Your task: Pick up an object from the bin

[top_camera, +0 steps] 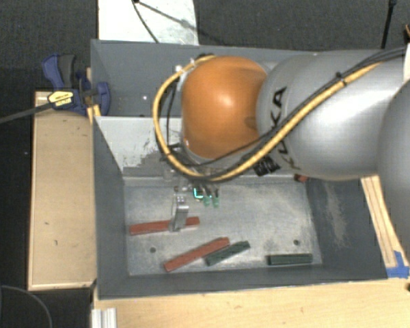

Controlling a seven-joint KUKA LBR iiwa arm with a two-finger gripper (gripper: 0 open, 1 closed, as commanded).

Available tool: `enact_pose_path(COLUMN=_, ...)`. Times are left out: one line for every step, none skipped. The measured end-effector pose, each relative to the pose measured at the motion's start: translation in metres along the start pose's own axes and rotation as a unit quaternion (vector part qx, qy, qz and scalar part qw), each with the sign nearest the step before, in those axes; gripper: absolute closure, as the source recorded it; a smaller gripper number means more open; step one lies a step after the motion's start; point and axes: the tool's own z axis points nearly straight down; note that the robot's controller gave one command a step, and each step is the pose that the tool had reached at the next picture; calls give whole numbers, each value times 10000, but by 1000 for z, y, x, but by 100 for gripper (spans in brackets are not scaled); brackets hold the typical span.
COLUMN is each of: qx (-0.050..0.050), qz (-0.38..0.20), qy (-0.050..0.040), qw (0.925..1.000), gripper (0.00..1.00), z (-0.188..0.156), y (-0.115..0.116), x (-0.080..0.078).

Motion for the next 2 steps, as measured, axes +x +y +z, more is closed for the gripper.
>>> enact_pose_path(qx=7, qz=-1639, qy=-10, qw=9865, gripper=0, z=145, y=-35, x=1)
enact_pose_path(qx=-4, qz=-2387, qy=-56, qw=9711, gripper=0, z=111, y=10, x=-3)
